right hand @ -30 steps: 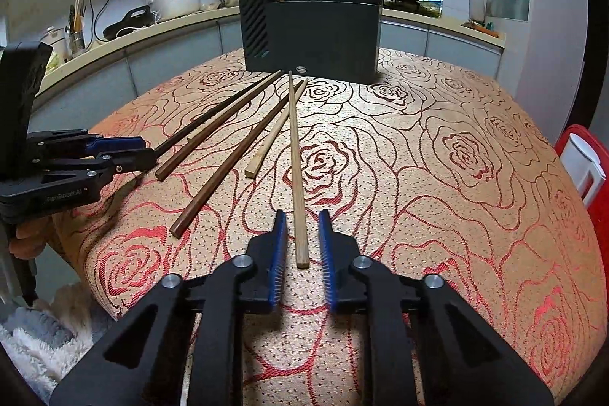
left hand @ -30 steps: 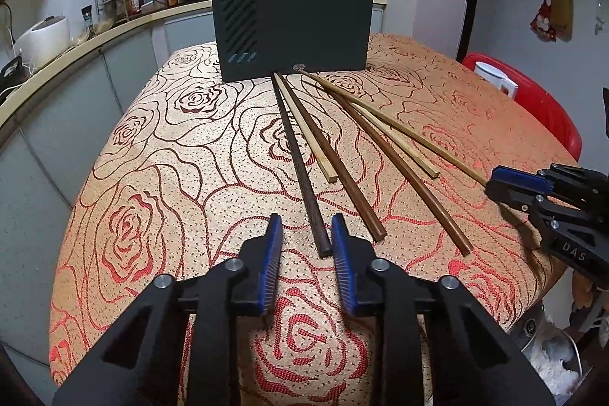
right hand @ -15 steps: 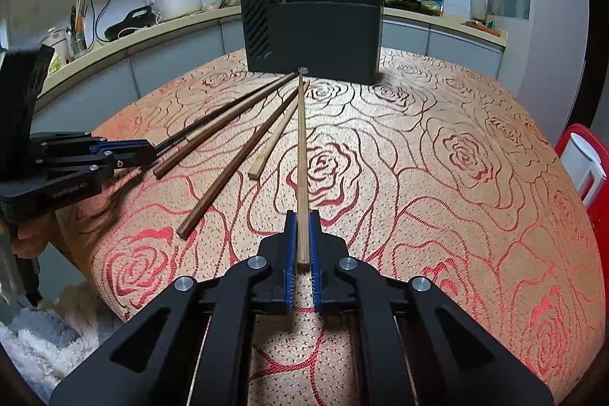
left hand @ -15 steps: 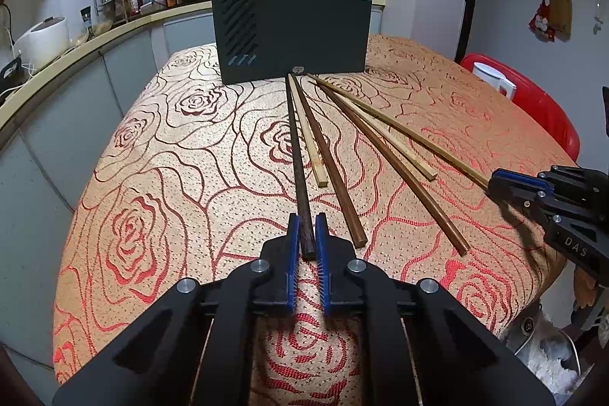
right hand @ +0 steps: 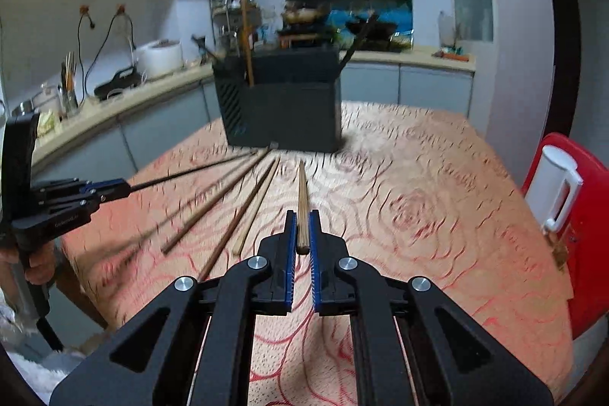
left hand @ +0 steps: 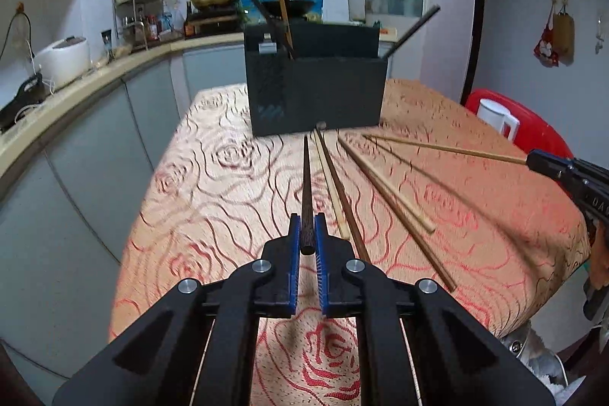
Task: Organize utensils
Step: 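Lift the chopsticks and carry both tools over the green holder, then lower the chopsticks into the holder and open both tools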
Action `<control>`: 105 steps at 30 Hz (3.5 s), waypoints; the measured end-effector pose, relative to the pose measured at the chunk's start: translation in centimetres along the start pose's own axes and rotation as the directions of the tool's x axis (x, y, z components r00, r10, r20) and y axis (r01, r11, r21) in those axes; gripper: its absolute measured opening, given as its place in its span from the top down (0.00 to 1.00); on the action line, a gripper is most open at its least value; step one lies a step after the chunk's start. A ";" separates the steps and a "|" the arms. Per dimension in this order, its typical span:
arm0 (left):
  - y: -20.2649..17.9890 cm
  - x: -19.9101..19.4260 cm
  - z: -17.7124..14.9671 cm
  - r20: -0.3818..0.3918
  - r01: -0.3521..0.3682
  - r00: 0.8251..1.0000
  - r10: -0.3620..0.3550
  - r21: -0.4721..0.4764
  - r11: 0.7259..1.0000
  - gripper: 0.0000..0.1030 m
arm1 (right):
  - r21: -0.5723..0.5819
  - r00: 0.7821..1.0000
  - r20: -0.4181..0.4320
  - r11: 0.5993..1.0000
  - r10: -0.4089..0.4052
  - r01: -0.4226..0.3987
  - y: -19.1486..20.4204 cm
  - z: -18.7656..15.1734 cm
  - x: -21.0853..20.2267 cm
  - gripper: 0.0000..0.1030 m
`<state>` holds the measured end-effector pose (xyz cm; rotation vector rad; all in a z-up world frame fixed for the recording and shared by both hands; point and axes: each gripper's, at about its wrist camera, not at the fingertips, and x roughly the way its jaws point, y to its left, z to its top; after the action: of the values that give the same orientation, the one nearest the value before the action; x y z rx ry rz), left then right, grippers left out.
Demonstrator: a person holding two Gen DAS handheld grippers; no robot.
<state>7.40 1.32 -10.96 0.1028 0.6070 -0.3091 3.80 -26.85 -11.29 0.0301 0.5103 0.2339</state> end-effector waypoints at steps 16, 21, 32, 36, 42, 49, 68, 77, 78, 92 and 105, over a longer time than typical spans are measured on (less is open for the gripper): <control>1.3 -3.5 7.6 0.163 -0.056 0.986 0.048 0.049 0.997 0.93 | 0.006 0.986 0.166 0.999 0.031 -0.033 -1.3 8.4 -3.2 0.93; 1.7 -3.4 10.2 0.196 -0.062 0.979 0.051 0.053 0.997 0.93 | 0.019 0.982 0.187 0.999 0.039 -0.043 -1.5 11.1 -2.7 0.93; 2.3 -2.6 14.2 0.198 -0.014 0.980 0.004 0.046 0.999 0.93 | 0.059 0.988 0.137 0.995 0.067 -0.076 -2.1 15.2 0.4 0.93; 2.7 -2.2 15.3 0.179 0.014 0.984 -0.020 0.037 0.999 0.93 | 0.052 0.990 0.126 0.996 0.062 -0.069 -1.8 16.3 1.1 0.93; 3.2 -2.0 17.4 0.154 0.047 0.987 -0.052 0.030 0.998 0.93 | 0.041 0.991 0.127 0.998 0.050 -0.055 -1.6 18.1 1.2 0.93; 3.0 -2.7 20.5 0.163 0.064 0.984 -0.067 0.027 0.998 0.93 | 0.032 0.987 0.154 0.998 0.042 -0.047 -1.7 21.0 0.6 0.93; -0.1 -3.2 30.4 0.243 0.069 0.967 -0.079 0.050 0.996 0.93 | 0.024 0.977 0.213 1.000 0.009 -0.015 -1.7 28.4 1.7 0.93; -1.5 -1.0 32.6 0.262 0.035 0.964 -0.045 0.044 0.998 0.93 | 0.054 0.978 0.208 0.999 -0.018 0.006 -2.5 29.5 3.8 0.93; -1.6 -0.4 32.7 0.263 0.027 0.964 -0.037 0.042 0.999 0.93 | 0.053 0.978 0.207 0.999 -0.022 0.011 -2.5 29.6 4.1 0.93; -1.2 7.7 29.8 0.191 -0.013 0.982 0.009 0.023 1.000 0.93 | 0.028 0.995 0.089 0.999 -0.040 0.038 -1.6 27.3 10.6 0.93; 0.0 6.2 28.8 0.220 -0.045 0.974 0.048 -0.017 0.999 0.46 | 0.050 0.994 0.103 0.998 -0.030 0.025 -1.4 26.2 10.7 0.53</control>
<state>27.90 -5.59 8.99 0.0699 0.3851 -0.2674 25.94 -25.02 6.35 0.0822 0.4127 0.1914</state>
